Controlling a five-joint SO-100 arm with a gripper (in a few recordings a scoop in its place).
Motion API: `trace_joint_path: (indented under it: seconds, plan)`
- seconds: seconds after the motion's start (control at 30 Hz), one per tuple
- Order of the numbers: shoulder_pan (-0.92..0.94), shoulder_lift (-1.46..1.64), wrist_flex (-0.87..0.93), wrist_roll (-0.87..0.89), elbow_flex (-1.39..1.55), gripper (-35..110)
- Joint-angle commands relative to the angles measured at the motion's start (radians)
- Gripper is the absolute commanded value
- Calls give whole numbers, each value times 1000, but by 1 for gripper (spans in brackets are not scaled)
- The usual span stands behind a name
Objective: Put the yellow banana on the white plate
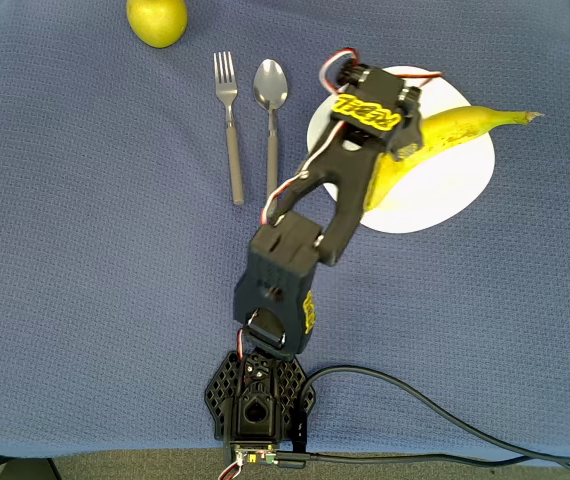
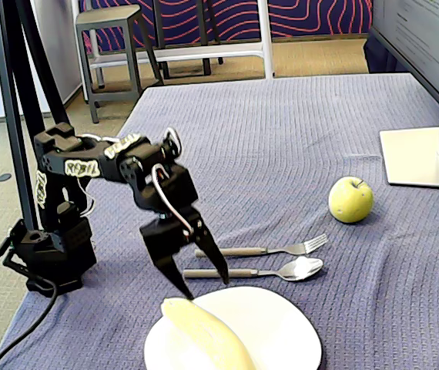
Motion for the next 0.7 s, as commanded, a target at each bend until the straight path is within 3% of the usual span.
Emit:
trace_joint_path:
  seconds: [0.0,0.13,0.27,0.47,0.67]
  plan:
    - [-67,190,9,84,83,4]
    - [-143,291,-23,176,195,0]
    - [-204,382,-133,437,347,0]
    - [-327,600,-255,469,687,0]
    - [-445,830,-238,692,925,0]
